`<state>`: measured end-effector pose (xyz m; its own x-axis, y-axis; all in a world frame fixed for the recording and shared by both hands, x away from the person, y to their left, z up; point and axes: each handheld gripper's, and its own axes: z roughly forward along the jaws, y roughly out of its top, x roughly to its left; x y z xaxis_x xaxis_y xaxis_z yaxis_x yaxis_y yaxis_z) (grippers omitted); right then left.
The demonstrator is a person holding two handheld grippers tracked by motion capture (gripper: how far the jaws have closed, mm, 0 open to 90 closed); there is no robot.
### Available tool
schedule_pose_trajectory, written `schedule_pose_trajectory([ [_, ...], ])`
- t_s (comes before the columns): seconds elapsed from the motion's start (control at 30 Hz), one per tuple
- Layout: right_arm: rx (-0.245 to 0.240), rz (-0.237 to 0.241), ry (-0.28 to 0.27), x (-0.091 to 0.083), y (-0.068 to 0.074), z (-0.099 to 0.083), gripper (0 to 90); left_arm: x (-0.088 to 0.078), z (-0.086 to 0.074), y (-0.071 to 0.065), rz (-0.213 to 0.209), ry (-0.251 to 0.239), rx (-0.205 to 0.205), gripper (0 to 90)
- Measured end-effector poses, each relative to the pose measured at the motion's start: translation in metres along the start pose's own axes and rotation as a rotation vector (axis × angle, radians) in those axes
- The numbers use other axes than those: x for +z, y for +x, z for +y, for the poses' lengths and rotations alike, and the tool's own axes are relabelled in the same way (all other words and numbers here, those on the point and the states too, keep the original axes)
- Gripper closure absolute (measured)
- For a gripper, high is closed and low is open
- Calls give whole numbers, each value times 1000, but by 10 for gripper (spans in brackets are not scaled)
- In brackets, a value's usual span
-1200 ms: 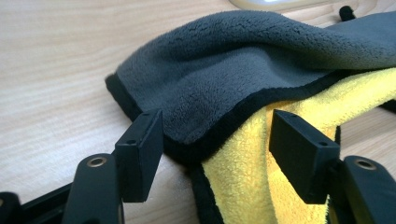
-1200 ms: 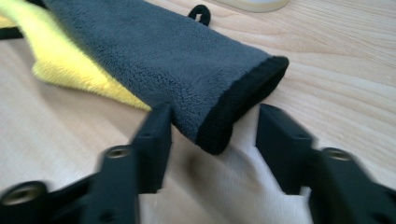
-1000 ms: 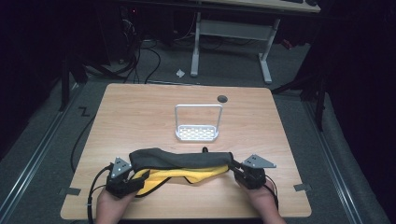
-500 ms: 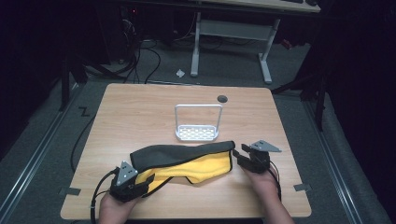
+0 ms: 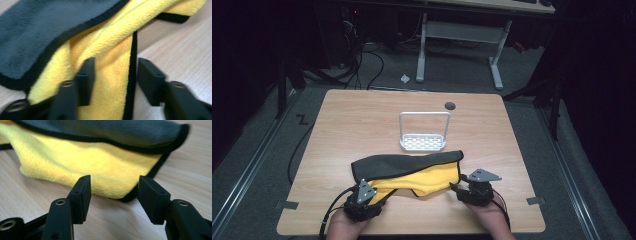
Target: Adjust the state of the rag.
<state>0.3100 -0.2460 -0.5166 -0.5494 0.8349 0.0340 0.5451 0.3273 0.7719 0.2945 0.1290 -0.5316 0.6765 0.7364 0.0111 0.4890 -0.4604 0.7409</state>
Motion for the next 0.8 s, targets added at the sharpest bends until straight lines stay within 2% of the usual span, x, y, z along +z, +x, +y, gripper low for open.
schedule_pose_trajectory([
  [0.1, -37, -4, 33, 9, 7, 0, 463, -1, -2, 6, 14, -13, -1, 687],
  [0.17, -63, -20, 62, 15, 10, 0, 530, -2, -3, 9, 17, -13, -5, 788],
  [0.27, -75, -43, 62, 17, 9, 1, 787, -3, -2, 12, 8, -8, -18, 836],
  [0.33, -79, -46, 62, 16, 9, 3, 817, -7, 0, 11, 10, -18, -5, 840],
  [0.4, -89, -57, 36, 11, 9, 6, 822, -20, 4, 12, -5, -68, -8, 841],
  [0.47, -82, -67, -18, -2, 7, 11, 822, -32, 8, 12, -17, -126, -12, 840],
  [0.53, -59, -73, -77, -19, 4, 17, 821, -45, 13, 16, -43, -196, -25, 840],
  [0.6, -29, -91, -139, -36, -2, 25, 822, -47, 15, 20, -59, -220, -44, 838],
  [0.67, -7, -105, -166, -43, -11, 33, 824, -39, 14, 26, -74, -192, -74, 836],
  [0.7, -2, -113, -166, -42, -15, 35, 825, -32, 13, 28, -96, -170, -93, 833],
  [0.73, 4, -121, -161, -39, -21, 38, 825, -25, 11, 30, -111, -146, -106, 827],
  [0.8, 42, -111, -129, -26, -29, 39, 821, -11, 10, 32, -112, -96, -113, 820],
])
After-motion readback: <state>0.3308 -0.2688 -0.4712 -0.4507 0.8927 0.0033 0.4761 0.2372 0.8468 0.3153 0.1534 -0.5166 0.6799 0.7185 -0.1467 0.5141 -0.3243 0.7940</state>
